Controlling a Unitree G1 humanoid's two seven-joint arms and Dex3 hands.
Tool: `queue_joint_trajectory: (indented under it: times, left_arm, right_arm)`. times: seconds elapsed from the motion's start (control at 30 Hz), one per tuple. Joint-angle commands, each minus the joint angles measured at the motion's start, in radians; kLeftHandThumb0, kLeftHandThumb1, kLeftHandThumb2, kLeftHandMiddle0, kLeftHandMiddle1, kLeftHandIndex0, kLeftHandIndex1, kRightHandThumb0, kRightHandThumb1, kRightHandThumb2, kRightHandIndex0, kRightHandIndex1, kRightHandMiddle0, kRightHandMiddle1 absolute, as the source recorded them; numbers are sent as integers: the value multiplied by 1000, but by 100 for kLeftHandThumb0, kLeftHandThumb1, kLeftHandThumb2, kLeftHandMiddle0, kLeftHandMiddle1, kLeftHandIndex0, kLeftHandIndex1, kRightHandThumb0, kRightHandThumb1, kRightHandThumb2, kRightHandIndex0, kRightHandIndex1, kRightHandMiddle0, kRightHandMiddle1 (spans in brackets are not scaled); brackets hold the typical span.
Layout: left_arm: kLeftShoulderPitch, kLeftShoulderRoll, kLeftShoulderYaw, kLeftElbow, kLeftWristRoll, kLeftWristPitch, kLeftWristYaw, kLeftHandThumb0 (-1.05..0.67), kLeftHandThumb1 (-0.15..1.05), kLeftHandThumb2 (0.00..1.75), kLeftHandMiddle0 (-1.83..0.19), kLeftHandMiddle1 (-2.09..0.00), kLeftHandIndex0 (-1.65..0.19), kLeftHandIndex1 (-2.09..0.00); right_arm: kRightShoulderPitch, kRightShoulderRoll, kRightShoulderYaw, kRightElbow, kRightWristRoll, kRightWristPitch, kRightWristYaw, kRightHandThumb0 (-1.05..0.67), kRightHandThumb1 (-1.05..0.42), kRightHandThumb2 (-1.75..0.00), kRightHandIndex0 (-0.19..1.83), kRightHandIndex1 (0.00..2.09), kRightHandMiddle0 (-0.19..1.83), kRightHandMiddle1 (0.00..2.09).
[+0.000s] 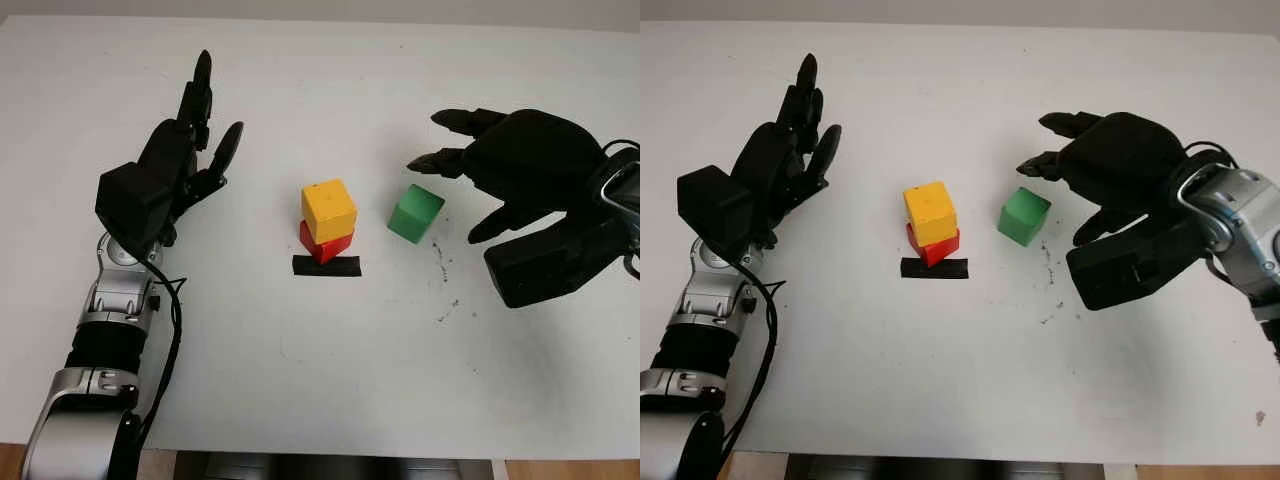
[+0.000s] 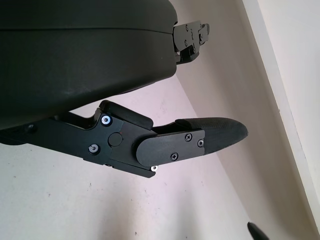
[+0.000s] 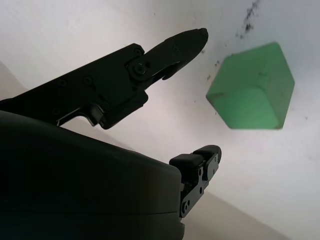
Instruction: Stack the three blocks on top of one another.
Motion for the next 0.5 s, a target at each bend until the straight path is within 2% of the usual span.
queue_joint_trajectory:
  times: [0.0, 0.47]
  left_arm:
    - [-6, 8, -2, 3, 3, -15, -5, -72, 105, 56, 19, -4, 19, -1]
    - [-9, 5, 2, 2, 2, -10, 0, -73, 105, 56, 19, -3, 19, 0]
  right_arm:
    - [6, 4, -25, -3, 4, -1, -21, -54, -82, -6, 8, 6, 40, 11]
    - [12, 7, -25, -5, 37, -14, -9, -56, -82, -5, 11, 6, 52, 14]
